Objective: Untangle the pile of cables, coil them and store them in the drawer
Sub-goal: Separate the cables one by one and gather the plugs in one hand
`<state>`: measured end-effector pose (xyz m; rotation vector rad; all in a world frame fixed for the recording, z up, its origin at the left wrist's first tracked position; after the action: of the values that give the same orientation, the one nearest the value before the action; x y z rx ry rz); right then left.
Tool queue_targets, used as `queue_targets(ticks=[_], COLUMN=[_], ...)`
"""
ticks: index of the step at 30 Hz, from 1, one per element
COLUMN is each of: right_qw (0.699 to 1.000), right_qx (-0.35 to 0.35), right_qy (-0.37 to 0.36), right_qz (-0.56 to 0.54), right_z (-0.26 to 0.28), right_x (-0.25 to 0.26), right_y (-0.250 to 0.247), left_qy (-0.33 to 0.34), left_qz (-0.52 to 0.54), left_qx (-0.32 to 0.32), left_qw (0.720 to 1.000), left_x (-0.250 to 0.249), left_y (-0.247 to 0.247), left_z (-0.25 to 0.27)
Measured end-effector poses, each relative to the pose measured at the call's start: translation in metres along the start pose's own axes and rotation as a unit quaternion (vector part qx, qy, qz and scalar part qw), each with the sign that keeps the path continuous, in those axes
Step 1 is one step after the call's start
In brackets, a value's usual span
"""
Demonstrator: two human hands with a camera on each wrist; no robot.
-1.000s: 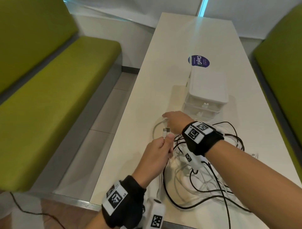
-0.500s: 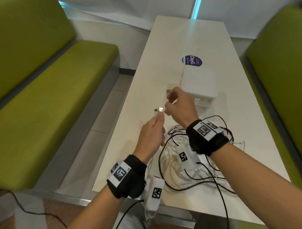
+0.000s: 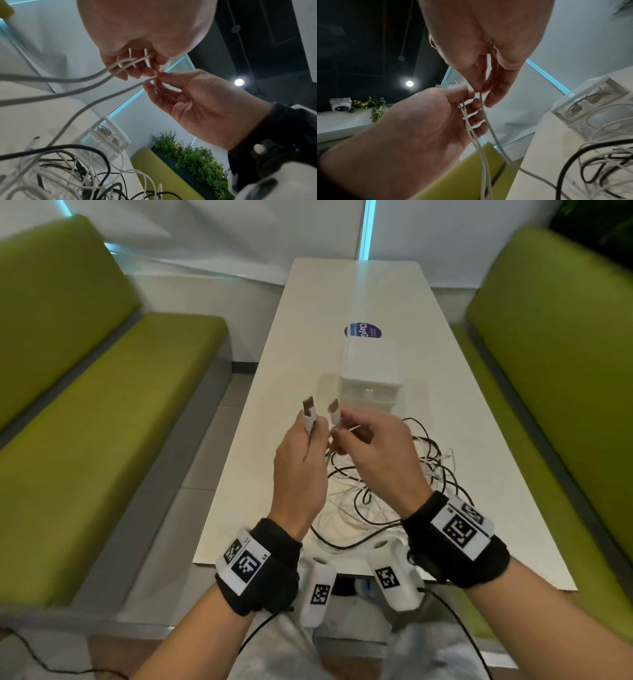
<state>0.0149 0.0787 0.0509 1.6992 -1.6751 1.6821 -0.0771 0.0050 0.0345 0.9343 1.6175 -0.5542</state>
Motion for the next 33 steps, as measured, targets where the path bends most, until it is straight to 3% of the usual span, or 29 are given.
queue_targets(ticks=[7, 11, 16, 20, 23, 25, 30, 33], right_qw=[0.999, 0.999, 0.996, 0.989, 0.990, 0.988, 0.984, 0.981], right_qx=[0.010, 0.016, 0.040, 0.112, 0.116, 0.115, 0.171, 0.172], right_qy=[-0.028, -0.045, -0.053, -0.053, 0.027, 0.028, -0.017, -0.013], right_qz=[0.014, -0.008, 0.061, 0.083, -0.070, -0.104, 0.038, 0.089], right_z=[0.020, 0.020, 0.017, 0.014, 0.016, 0.016, 0.005, -0.008], right_x=[0.004, 0.005, 0.001, -0.004, -0.014, -0.020, -0.042, -0.058], right_y=[-0.009, -0.007, 0.003, 0.016, 0.021, 0.024, 0.030, 0.021], left_qy=[0.085, 0.077, 0.051, 0.010, -0.016, -0.032, -0.066, -0.017], left_qz=[-0.168, -0.135, -0.140, -0.076, 0.053, 0.138, 0.247, 0.171], left_qx=[0.036, 0.038, 0.050, 0.011, -0.059, -0.073, -0.045, -0.049], left_qw=[0.981, 0.987, 0.988, 0.997, 0.997, 0.987, 0.966, 0.984], left_x=[-0.009, -0.009, 0.004, 0.007, 0.002, -0.003, -0.009, -0.019], left_y=[0.014, 0.016, 0.012, 0.002, -0.014, -0.020, -0.031, -0.053], left_z=[0.014, 0.014, 0.009, 0.001, -0.016, -0.027, -0.045, -0.058])
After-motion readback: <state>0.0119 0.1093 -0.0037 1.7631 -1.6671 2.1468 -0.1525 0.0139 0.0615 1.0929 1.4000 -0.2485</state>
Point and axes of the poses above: each hand's wrist, its own z-axis away from the middle knuckle, its own y-axis out of the palm, x = y × z, the point moved 7 cm from there along -z, towards the middle knuckle, and after that the axes turned 14 degrees about z, right-handed, at the moved point
